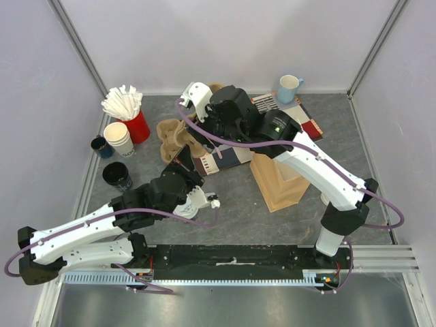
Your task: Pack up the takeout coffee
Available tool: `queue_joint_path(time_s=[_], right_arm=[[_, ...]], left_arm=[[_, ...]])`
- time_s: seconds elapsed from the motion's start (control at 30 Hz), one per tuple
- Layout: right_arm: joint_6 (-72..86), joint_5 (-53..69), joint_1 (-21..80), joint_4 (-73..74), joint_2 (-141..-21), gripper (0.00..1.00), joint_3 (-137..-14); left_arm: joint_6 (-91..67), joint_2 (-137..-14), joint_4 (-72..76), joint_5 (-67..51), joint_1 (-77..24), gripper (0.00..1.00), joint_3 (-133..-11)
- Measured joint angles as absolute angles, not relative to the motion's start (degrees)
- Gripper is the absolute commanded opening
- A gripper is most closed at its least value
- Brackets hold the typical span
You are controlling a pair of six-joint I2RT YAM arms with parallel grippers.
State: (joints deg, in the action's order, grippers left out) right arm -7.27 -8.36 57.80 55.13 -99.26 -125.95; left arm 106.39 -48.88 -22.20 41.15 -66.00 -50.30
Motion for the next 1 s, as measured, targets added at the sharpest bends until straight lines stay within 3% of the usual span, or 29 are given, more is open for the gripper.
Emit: queue_joint_path(time_s=[0.3, 0.47, 0.57, 0.67, 0.77, 0.9, 1.0], right_arm=[[-12.91, -16.53, 57.8, 54.3, -105.91, 0.68, -127.74], [-15.35, -20.95, 57.8, 52.45, -106.69, 0.8, -128.22], [-16.58, -23.44, 57.8, 51.05, -106.72, 0.79, -128.77], [-17.12, -23.83, 57.89, 50.61, -106.69, 0.6, -128.86], [-17.98, -22.24, 58.11, 50.68, -106.72, 0.57, -128.84], [-19.94, -19.18, 57.67, 51.0, -106.72, 0.26, -128.81], [-20.86, -16.93, 57.25, 51.68, -106.56, 0.18, -128.75]], left_arm=[[108.51, -48.14, -19.97, 41.98, -66.78, 0.02, -50.3], [108.55, -48.12, -19.68, 41.91, -67.18, 0.02, -50.28], [108.55, -47.94, -19.57, 41.89, -67.33, 0.02, -50.28], [108.53, -47.94, -19.55, 41.91, -67.31, 0.02, -50.28], [108.53, -47.94, -19.46, 41.91, -67.31, 0.02, -50.28], [108.51, -47.64, -19.66, 41.85, -67.33, 0.02, -50.28], [108.51, -47.29, -19.14, 41.6, -67.33, 0.02, -50.28]])
